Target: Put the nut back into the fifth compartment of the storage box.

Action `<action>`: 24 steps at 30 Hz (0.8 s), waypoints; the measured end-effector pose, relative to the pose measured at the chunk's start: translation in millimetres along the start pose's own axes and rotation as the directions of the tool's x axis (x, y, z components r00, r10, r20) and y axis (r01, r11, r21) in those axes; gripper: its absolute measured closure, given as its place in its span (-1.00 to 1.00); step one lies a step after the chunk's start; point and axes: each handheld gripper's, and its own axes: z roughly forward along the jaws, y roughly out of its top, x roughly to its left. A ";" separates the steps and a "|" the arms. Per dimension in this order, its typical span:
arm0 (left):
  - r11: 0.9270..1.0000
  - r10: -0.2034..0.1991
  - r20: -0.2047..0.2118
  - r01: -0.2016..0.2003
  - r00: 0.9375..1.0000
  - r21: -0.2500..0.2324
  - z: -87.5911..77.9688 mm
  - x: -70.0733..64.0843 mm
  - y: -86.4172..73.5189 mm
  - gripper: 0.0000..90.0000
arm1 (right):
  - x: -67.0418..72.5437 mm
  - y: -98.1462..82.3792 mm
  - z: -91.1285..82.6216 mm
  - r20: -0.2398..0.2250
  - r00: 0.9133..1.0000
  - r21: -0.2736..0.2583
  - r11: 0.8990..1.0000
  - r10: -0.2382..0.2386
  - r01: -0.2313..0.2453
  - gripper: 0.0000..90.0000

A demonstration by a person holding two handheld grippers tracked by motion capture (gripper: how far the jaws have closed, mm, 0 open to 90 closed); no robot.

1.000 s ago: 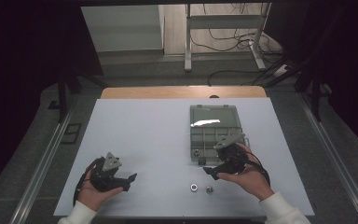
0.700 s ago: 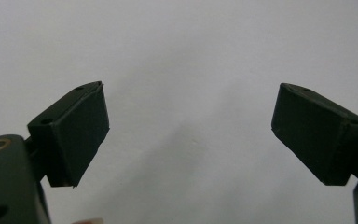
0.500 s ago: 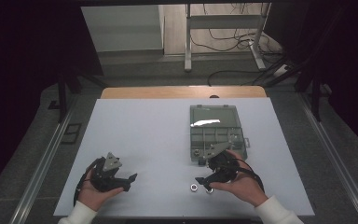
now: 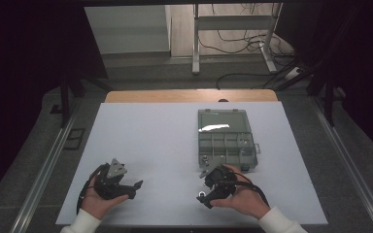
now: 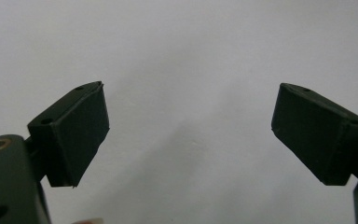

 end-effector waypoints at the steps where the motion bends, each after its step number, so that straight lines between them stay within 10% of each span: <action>1: 1.000 0.000 0.000 0.000 1.000 0.001 0.1 0.0 0.0 -0.75 | 0.8 0.4 2.7 -0.002 1.000 0.011 1.000 -0.011 0.011 -0.61; 24: 1.000 0.002 0.001 -0.002 1.000 -0.002 -0.4 0.4 0.0 -0.75 | 7.8 4.0 26.5 -0.024 0.997 0.115 0.991 -0.070 0.073 0.05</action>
